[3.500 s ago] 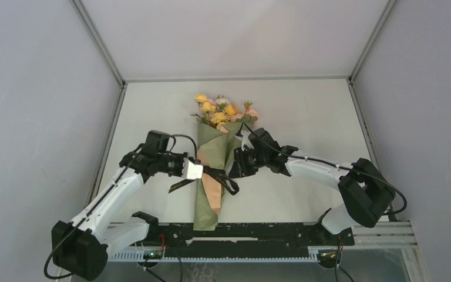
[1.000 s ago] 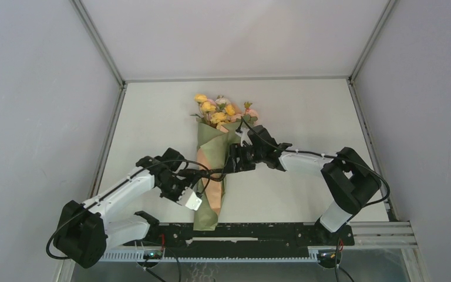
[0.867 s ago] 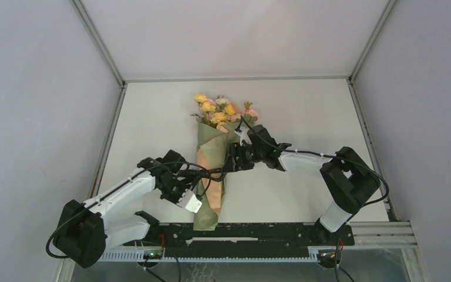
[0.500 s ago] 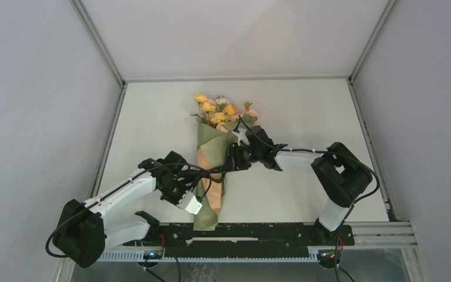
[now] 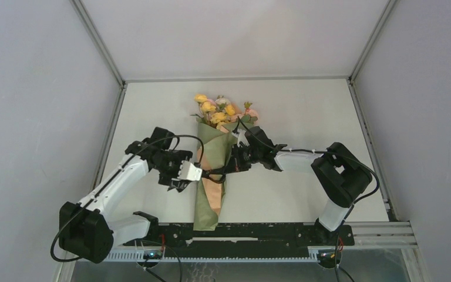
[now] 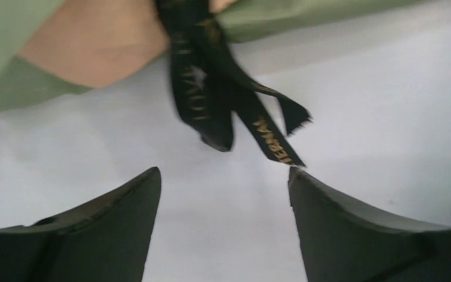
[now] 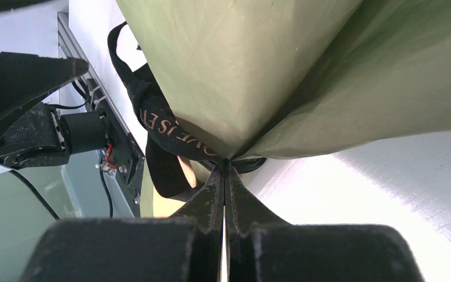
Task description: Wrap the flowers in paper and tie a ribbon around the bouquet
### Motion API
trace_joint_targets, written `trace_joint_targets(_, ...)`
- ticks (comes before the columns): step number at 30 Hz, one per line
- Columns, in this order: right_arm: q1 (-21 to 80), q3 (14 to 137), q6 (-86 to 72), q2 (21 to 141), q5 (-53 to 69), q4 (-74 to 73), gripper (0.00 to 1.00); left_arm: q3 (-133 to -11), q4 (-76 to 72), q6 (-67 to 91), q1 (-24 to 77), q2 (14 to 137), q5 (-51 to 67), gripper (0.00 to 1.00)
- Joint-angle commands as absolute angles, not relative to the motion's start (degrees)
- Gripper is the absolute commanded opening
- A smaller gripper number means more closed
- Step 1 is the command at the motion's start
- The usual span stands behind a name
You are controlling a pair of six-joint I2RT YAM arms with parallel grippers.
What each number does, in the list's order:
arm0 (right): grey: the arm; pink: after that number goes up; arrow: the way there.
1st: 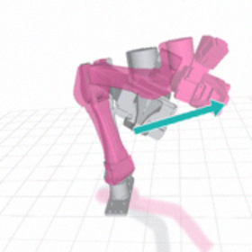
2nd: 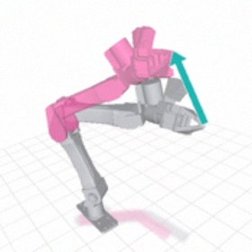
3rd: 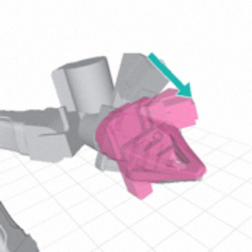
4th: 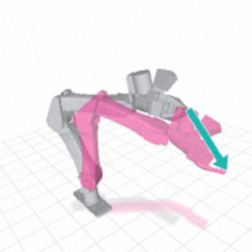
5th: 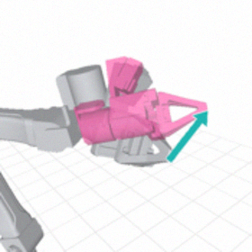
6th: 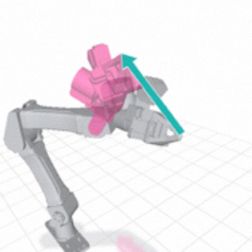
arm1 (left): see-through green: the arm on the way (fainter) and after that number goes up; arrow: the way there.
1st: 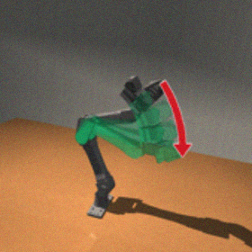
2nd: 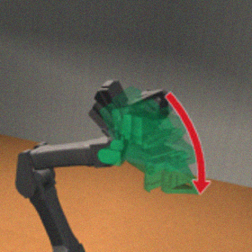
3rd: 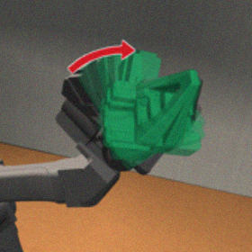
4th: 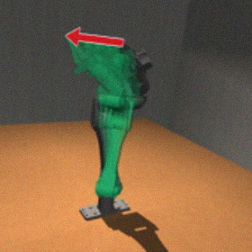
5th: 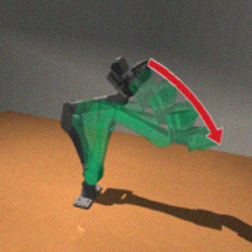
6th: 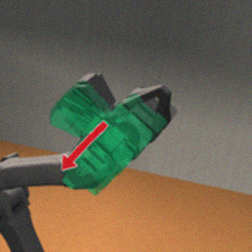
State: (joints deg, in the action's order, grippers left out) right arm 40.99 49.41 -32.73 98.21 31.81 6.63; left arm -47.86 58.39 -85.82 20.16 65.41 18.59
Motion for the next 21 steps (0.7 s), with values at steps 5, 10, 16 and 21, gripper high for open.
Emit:
trace_joint_targets(5,41.7,49.6,-31.2,95.5,31.2,6.6,0.0,-44.4,36.5,-75.6,20.0,71.4,21.5,0.92)
trace_joint_targets(10,41.7,49.6,-30.8,95.4,31.4,5.8,0.0,-40.1,27.8,-78.6,20.6,74.8,16.0,0.68)
trace_joint_targets(16,43.4,49.5,-29.6,95.1,31.3,3.2,0.0,-37.2,17.8,-86.2,20.6,76.8,12.8,0.01)
trace_joint_targets(21,44.7,45.7,-30.2,93.5,32.0,3.4,0.0,-39.4,3.8,-82.2,20.6,79.6,16.0,0.0)
